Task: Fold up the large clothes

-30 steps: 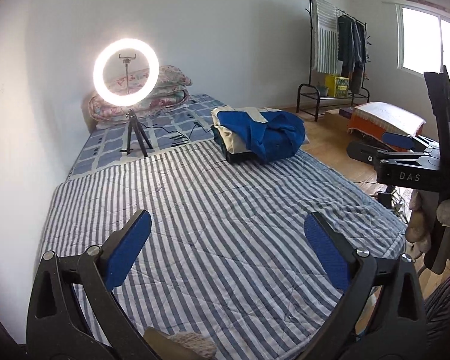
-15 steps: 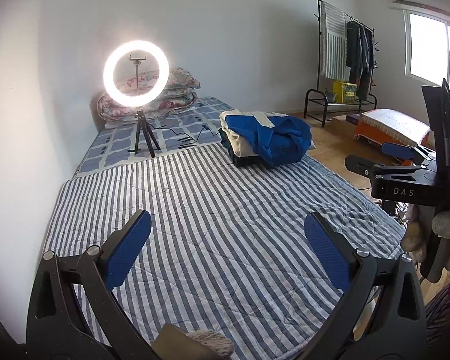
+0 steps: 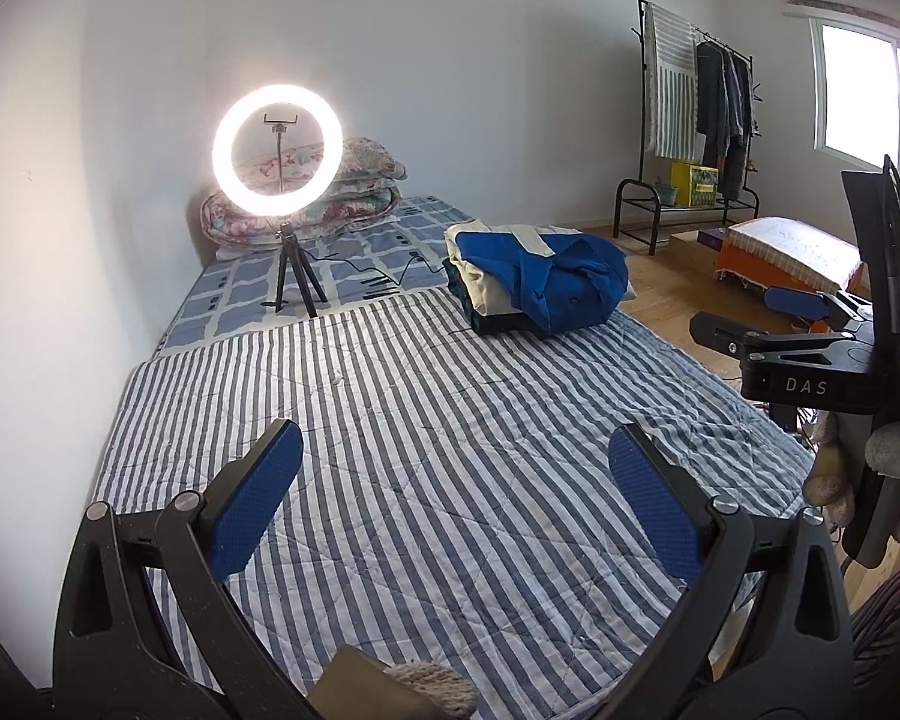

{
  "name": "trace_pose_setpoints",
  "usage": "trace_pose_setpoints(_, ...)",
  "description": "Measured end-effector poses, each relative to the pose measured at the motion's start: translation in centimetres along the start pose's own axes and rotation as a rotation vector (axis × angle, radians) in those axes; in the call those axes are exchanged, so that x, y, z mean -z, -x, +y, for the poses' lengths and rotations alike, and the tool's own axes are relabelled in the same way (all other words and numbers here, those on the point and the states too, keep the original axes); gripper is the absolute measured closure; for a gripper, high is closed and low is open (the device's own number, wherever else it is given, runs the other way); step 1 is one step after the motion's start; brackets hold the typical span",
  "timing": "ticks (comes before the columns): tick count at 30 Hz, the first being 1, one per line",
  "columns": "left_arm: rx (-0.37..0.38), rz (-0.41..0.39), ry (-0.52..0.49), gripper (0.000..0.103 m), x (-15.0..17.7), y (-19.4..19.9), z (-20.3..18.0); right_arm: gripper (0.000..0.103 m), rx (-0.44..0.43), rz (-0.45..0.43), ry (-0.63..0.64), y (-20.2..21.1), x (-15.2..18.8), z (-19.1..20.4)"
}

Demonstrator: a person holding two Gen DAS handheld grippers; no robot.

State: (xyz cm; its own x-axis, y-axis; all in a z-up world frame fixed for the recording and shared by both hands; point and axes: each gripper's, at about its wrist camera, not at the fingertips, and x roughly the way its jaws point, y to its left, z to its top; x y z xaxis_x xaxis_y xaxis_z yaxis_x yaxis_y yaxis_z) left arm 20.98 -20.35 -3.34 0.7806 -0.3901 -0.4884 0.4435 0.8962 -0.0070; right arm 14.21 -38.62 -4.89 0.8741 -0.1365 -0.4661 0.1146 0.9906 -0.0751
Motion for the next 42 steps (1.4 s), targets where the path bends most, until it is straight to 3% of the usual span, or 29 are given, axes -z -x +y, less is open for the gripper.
trace_pose_setpoints(42, -0.005, -0.005, -0.002, 0.000, 0.10, 0.10, 0.08, 0.000, -0.011, 0.011, 0.017, -0.48, 0.18, 0.18)
